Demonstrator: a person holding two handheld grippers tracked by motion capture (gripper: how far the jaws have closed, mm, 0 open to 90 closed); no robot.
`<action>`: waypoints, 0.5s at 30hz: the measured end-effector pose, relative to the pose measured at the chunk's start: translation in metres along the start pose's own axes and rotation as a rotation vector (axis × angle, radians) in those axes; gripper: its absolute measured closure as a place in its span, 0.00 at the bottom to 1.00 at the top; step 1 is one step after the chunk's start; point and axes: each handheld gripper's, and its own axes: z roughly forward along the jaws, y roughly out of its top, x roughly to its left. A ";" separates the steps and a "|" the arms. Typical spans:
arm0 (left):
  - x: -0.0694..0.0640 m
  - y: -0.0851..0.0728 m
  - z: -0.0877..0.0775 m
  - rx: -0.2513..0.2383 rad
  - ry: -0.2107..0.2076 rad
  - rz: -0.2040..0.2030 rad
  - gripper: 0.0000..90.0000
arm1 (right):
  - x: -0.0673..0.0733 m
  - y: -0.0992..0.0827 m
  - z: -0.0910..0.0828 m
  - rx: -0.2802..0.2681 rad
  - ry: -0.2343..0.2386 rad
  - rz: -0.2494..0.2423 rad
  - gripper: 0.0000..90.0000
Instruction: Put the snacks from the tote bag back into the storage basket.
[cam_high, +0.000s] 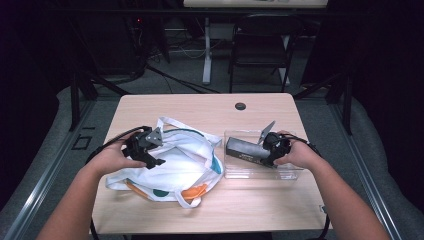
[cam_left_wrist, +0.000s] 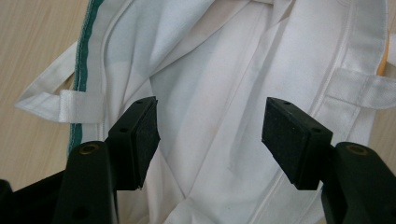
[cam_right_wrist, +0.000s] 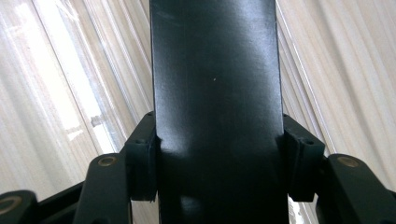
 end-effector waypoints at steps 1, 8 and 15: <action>0.000 0.000 0.000 0.002 -0.002 -0.001 0.40 | 0.000 0.000 0.000 0.000 -0.003 0.000 0.46; 0.000 -0.001 0.001 0.002 0.000 -0.004 0.40 | -0.001 0.002 0.003 0.015 -0.018 -0.007 0.46; 0.000 -0.002 0.000 0.005 0.000 -0.006 0.40 | -0.003 0.004 0.003 0.020 -0.041 -0.015 0.44</action>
